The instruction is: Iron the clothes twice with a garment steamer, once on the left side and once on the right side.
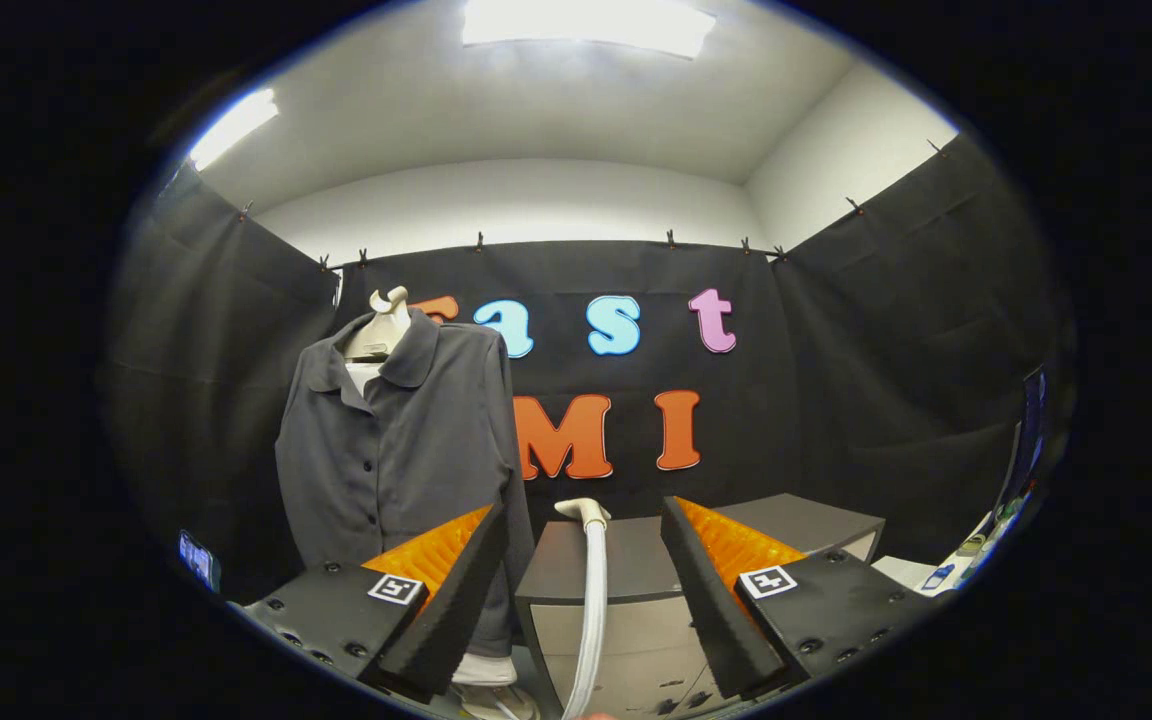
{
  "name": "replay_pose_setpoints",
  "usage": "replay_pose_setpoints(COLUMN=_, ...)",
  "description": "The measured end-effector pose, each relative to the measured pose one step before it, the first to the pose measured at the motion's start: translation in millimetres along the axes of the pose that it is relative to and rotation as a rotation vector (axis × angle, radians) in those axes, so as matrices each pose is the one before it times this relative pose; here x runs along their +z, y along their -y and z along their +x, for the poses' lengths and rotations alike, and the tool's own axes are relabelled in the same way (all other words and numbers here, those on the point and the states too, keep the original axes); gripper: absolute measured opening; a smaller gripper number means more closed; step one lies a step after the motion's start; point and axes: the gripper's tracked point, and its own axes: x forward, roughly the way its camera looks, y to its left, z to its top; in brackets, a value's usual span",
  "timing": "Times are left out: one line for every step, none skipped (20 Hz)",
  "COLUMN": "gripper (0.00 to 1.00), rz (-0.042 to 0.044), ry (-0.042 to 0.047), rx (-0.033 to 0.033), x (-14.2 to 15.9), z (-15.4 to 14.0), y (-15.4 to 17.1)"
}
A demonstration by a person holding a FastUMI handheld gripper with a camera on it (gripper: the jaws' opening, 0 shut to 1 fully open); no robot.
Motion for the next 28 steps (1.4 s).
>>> replay_pose_setpoints(gripper=0.99, rz=-0.00236, ry=-0.00137, rx=0.00312, x=3.28, z=8.60, y=0.14)
replay_pose_setpoints(gripper=0.99, rz=0.00050, ry=-0.00532, rx=0.00909, x=3.11, z=10.76, y=-1.40)
replay_pose_setpoints(gripper=0.99, rz=0.00368, ry=-0.00159, rx=0.02005, x=4.68, z=13.47, y=-4.54)
replay_pose_setpoints(gripper=0.99, rz=0.00685, ry=-0.00449, rx=0.03067, x=4.11, z=14.63, y=-6.20)
replay_pose_setpoints(gripper=0.98, rz=0.00551, ry=-0.01468, rx=0.04270, x=0.18, z=20.26, y=-8.72)
replay_pose_setpoints(gripper=0.98, rz=0.00309, ry=-0.02412, rx=0.04017, x=-0.26, z=14.31, y=-5.19)
replay_pose_setpoints(gripper=0.98, rz=0.00361, ry=-0.02159, rx=0.02443, x=0.68, z=18.00, y=0.13)
replay_pose_setpoints(gripper=0.98, rz=0.00357, ry=-0.01616, rx=0.00898, x=2.80, z=17.61, y=4.35)
replay_pose_setpoints(gripper=0.98, rz=-0.00053, ry=-0.01380, rx=0.00650, x=2.26, z=20.67, y=5.68)
replay_pose_setpoints(gripper=0.98, rz=-0.00475, ry=-0.01842, rx=-0.00240, x=-1.84, z=17.95, y=6.00)
replay_pose_setpoints(gripper=0.98, rz=-0.00791, ry=-0.02597, rx=-0.00814, x=-4.67, z=21.84, y=7.56)
replay_pose_setpoints(gripper=0.98, rz=-0.00817, ry=-0.03087, rx=-0.01336, x=-7.41, z=21.14, y=8.56)
replay_pose_setpoints(gripper=0.98, rz=0.00042, ry=-0.03799, rx=-0.01048, x=-9.81, z=20.66, y=5.81)
replay_pose_setpoints(gripper=0.98, rz=0.00813, ry=-0.04605, rx=-0.01013, x=-12.47, z=23.33, y=7.00)
replay_pose_setpoints(gripper=0.98, rz=0.00552, ry=-0.04973, rx=-0.00467, x=-12.14, z=21.81, y=5.64)
replay_pose_setpoints(gripper=0.98, rz=0.00099, ry=-0.06416, rx=-0.01071, x=-14.45, z=22.40, y=6.41)
replay_pose_setpoints(gripper=0.99, rz=-0.00217, ry=-0.06381, rx=-0.01824, x=-13.25, z=20.29, y=8.77)
replay_pose_setpoints(gripper=0.99, rz=-0.00100, ry=-0.05869, rx=-0.01909, x=-14.85, z=20.95, y=8.97)
replay_pose_setpoints(gripper=0.99, rz=0.00045, ry=-0.05422, rx=-0.01847, x=-11.83, z=17.39, y=6.18)
replay_pose_setpoints(gripper=0.99, rz=-0.00173, ry=-0.04490, rx=-0.01581, x=-9.66, z=18.42, y=4.87)
replay_pose_setpoints(gripper=0.99, rz=-0.00490, ry=-0.03771, rx=-0.01734, x=-7.20, z=17.65, y=3.91)
replay_pose_setpoints(gripper=0.99, rz=-0.01263, ry=-0.04184, rx=-0.01144, x=-7.12, z=17.73, y=2.24)
replay_pose_setpoints(gripper=0.99, rz=-0.01419, ry=-0.04337, rx=-0.00776, x=-7.84, z=15.91, y=1.73)
replay_pose_setpoints(gripper=0.99, rz=-0.00642, ry=-0.03817, rx=-0.00087, x=-5.65, z=14.69, y=0.77)
replay_pose_setpoints(gripper=0.99, rz=-0.00044, ry=-0.02943, rx=0.00698, x=-4.74, z=9.50, y=-2.48)
replay_pose_setpoints(gripper=0.99, rz=0.00245, ry=-0.03543, rx=0.01070, x=-4.73, z=8.26, y=-2.35)
replay_pose_setpoints(gripper=0.99, rz=-0.00380, ry=-0.03955, rx=0.01110, x=-5.47, z=5.55, y=-1.62)
replay_pose_setpoints(gripper=0.99, rz=-0.00370, ry=-0.02305, rx=0.02195, x=-3.83, z=2.64, y=-4.41)
